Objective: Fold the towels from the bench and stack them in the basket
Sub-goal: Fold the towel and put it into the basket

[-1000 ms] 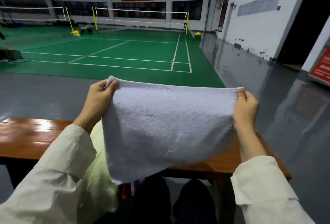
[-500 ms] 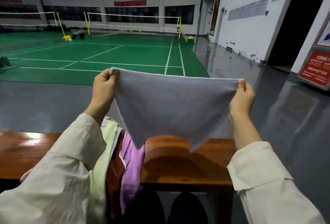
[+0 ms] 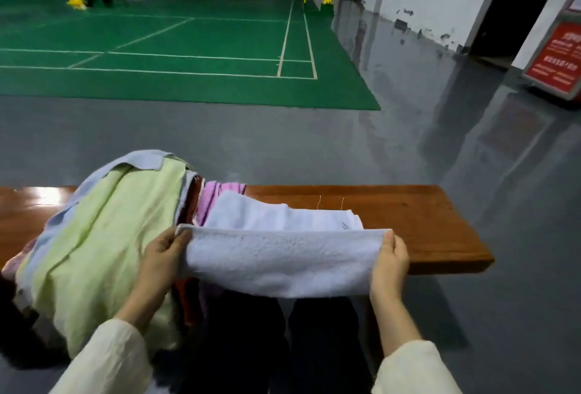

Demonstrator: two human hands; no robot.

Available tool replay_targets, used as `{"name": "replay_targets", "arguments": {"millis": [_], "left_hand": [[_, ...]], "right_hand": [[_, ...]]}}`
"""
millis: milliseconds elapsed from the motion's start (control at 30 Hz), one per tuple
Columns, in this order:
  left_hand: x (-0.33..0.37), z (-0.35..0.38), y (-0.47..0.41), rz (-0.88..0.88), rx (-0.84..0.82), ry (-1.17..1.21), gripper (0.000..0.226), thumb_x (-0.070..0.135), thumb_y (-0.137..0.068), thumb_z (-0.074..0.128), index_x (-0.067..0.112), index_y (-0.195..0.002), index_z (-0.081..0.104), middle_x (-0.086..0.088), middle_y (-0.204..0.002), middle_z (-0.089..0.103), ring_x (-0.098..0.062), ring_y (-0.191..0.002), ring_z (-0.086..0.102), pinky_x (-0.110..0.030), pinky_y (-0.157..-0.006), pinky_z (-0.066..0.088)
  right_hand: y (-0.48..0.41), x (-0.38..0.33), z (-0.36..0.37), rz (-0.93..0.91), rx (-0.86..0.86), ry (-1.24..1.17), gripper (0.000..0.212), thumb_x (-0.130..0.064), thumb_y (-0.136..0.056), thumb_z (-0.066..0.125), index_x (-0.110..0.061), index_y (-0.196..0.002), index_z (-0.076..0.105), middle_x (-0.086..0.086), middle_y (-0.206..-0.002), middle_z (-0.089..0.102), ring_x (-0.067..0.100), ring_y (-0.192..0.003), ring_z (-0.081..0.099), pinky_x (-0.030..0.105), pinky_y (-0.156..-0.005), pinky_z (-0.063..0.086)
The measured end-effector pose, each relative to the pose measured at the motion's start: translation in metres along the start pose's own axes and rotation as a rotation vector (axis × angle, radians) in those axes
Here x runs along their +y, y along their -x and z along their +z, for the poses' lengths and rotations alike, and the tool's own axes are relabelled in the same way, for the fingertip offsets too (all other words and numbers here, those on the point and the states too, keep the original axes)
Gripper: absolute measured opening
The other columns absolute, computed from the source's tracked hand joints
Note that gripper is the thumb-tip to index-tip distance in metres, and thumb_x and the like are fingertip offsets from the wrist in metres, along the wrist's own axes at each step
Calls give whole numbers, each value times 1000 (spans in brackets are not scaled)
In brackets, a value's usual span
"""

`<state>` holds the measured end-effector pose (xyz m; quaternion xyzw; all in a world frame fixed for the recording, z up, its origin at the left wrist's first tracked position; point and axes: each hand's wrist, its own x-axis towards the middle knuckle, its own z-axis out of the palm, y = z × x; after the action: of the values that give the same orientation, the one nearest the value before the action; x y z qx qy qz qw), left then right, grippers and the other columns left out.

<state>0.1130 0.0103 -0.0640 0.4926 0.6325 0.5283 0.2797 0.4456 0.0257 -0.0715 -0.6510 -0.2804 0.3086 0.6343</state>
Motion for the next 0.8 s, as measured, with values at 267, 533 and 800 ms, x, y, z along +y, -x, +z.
{"name": "replay_targets", "arguments": {"millis": [267, 533, 800], "left_hand": [[-14, 24, -11, 12, -7, -171, 16, 13, -95, 54, -1, -87, 58, 0, -73, 52, -5, -65, 43, -21, -64, 36], [-2, 40, -29, 21, -121, -135, 12, 17, -87, 67, 19, -78, 60, 7, -72, 59, 7, -58, 50, -10, -58, 38], [-6, 48, -51, 10, -180, -27, 18, 16, -90, 64, 23, -74, 66, 10, -70, 68, 1, -69, 58, -15, -67, 45]], "right_hand": [[-5, 15, 10, -1, -22, 178, 24, -19, -101, 41, -8, -113, 59, 3, -108, 57, 19, -102, 52, 25, -84, 37], [53, 9, 101, -251, -648, 206, 31, -7, -94, 55, -13, -125, 56, 0, -125, 60, 9, -116, 54, 25, -102, 42], [63, 29, 181, -153, -896, 235, 8, -16, -91, 62, -10, -85, 62, -1, -77, 62, 12, -75, 54, 28, -72, 47]]}}
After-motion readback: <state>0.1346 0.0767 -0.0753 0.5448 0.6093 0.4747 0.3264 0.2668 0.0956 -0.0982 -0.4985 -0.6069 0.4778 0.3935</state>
